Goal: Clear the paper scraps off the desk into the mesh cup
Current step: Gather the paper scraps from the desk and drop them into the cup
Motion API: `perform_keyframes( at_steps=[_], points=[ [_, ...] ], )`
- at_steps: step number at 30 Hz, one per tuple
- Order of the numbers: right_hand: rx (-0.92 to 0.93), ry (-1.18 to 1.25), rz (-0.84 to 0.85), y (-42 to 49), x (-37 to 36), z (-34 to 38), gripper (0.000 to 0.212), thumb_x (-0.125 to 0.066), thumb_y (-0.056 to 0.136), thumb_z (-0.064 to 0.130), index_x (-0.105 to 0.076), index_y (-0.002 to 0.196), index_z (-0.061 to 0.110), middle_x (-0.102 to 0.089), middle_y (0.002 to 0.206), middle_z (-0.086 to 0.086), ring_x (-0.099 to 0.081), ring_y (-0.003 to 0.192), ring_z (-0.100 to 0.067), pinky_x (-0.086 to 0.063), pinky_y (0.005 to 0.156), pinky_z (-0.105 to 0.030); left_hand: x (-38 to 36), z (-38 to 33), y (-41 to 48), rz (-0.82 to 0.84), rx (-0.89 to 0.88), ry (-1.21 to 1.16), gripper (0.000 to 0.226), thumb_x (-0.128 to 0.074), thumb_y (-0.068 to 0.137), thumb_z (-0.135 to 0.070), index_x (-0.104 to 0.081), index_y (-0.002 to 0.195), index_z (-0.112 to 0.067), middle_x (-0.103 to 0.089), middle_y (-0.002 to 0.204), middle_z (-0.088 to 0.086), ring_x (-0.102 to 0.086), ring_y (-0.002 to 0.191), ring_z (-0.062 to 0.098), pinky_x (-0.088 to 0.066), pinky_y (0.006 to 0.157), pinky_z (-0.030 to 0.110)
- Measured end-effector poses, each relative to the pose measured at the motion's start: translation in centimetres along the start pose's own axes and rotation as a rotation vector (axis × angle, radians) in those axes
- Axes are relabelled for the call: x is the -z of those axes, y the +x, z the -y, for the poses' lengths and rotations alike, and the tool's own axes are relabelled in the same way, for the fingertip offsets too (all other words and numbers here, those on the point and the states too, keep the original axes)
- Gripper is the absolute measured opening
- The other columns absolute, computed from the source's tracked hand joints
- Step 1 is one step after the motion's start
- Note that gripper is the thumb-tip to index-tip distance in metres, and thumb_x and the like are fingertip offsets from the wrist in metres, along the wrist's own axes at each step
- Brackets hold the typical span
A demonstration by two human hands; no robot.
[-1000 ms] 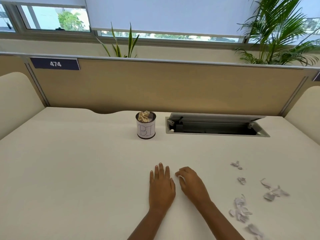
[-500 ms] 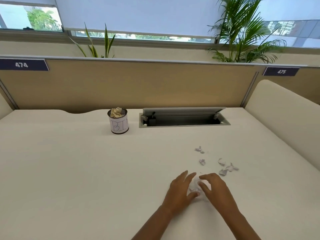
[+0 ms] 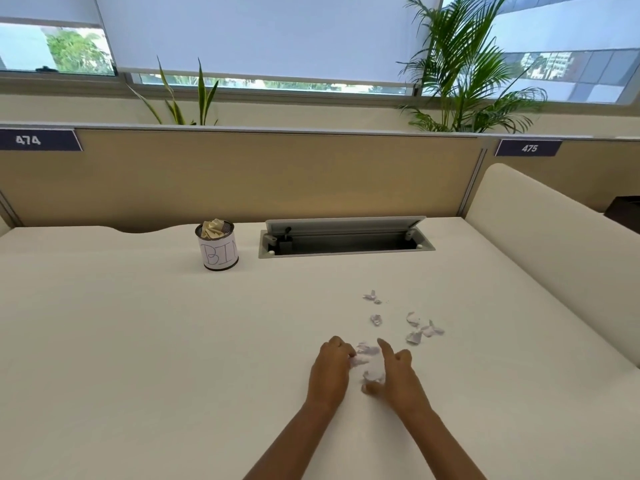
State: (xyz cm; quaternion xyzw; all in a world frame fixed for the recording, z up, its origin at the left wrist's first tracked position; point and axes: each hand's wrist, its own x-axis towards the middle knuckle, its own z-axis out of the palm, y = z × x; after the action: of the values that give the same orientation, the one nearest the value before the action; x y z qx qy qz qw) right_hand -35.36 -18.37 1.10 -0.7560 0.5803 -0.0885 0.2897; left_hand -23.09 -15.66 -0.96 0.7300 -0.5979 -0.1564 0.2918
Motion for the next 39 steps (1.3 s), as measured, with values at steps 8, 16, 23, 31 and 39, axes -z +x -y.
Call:
perform_keyframes(
  at_steps=[8,16,23,31,39],
  points=[
    [0.07,-0.159,0.135,5.0,0.3,2.2,0.058,-0.07,0.076,0.026,-0.045,0.127,0.019,-0.037,0.13,-0.016,-0.05,0.115,-0.03,-0.043,0.095,-0.03,1.5,1.5,-0.2,-0.094,0.199,-0.221,0.018,-0.051,0.091,-0.002,-0.065,0.102,0.001,-0.062,0.109,0.014,-0.059,0.101,0.022,-0.037,0.076,0.015],
    [0.163,0.264,0.034,4.5,-1.3,5.4,0.02,-0.066,0.081,0.015,-0.064,0.092,-0.001,-0.062,0.081,-0.012,-0.057,0.07,-0.022,-0.042,0.054,-0.021,3.3,2.3,0.2,-0.053,0.452,-0.772,0.02,-0.059,0.091,-0.01,-0.065,0.103,0.005,-0.066,0.091,0.015,-0.058,0.07,0.015,-0.047,0.058,0.015],
    [0.256,0.247,-0.062,3.9,-2.2,9.6,0.018,-0.06,0.085,0.014,-0.063,0.097,0.0,-0.062,0.097,-0.019,-0.06,0.085,-0.028,-0.044,0.066,-0.027,6.6,2.5,1.1,-0.105,0.735,-1.624,0.034,-0.031,0.092,-0.005,-0.056,0.068,-0.003,-0.068,0.057,0.008,-0.066,0.05,0.016,-0.051,0.055,0.023],
    [0.469,-0.044,-0.143,3.7,-4.7,13.5,0.021,-0.049,0.09,0.014,-0.059,0.108,0.01,-0.056,0.11,-0.01,-0.055,0.098,-0.021,-0.049,0.076,-0.03,8.6,5.0,2.0,-0.111,0.86,-1.894,0.043,-0.029,0.099,-0.03,-0.053,0.071,-0.008,-0.064,0.059,0.012,-0.053,0.07,0.022,-0.042,0.063,0.03],
    [0.579,0.051,-0.156,4.3,-5.1,15.7,0.028,-0.05,0.09,0.015,-0.059,0.117,0.019,-0.059,0.125,0.002,-0.055,0.108,-0.017,-0.042,0.086,-0.019,10.8,8.2,2.9,-0.115,0.925,-2.11,0.037,-0.031,0.096,-0.017,-0.05,0.068,-0.002,-0.059,0.051,0.015,-0.057,0.036,0.022,-0.045,0.03,0.014]
  ],
)
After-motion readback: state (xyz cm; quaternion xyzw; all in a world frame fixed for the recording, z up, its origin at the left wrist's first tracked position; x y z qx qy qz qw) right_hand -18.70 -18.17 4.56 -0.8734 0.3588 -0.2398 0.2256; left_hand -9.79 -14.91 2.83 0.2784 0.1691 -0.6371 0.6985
